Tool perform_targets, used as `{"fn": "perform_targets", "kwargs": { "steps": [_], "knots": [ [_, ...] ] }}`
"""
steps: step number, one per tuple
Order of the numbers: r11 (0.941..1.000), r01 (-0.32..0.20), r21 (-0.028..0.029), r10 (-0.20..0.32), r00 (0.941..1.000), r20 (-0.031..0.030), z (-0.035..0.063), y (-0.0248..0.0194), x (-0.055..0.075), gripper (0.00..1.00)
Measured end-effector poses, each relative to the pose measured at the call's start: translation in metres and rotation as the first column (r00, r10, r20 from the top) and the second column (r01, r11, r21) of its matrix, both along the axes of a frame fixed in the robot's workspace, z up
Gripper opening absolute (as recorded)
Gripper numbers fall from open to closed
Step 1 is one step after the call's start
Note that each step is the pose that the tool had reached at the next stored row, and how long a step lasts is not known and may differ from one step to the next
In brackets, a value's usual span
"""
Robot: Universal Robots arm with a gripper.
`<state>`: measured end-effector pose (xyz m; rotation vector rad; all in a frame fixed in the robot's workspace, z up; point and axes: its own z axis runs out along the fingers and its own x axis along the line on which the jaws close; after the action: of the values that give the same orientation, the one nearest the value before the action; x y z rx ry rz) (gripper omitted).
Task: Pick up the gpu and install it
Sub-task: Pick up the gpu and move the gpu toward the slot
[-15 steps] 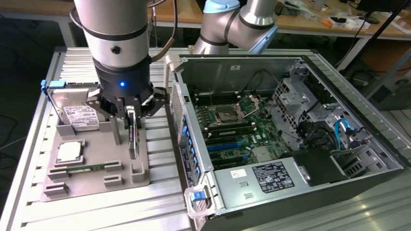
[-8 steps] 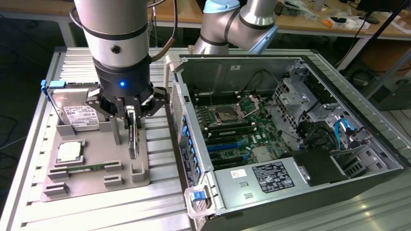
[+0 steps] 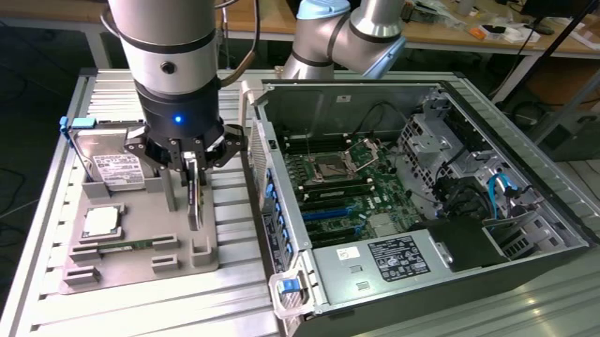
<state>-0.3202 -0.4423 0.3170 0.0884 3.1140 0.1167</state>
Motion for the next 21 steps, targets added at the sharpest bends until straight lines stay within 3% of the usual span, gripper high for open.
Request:
{"fn": "perform_targets", "kwargs": {
  "steps": [21],
  "knots": [
    [1.0, 0.0, -0.0003, 0.0, 1.0, 0.0001, 0.0123, 0.0, 0.0, 0.27]
  ]
}}
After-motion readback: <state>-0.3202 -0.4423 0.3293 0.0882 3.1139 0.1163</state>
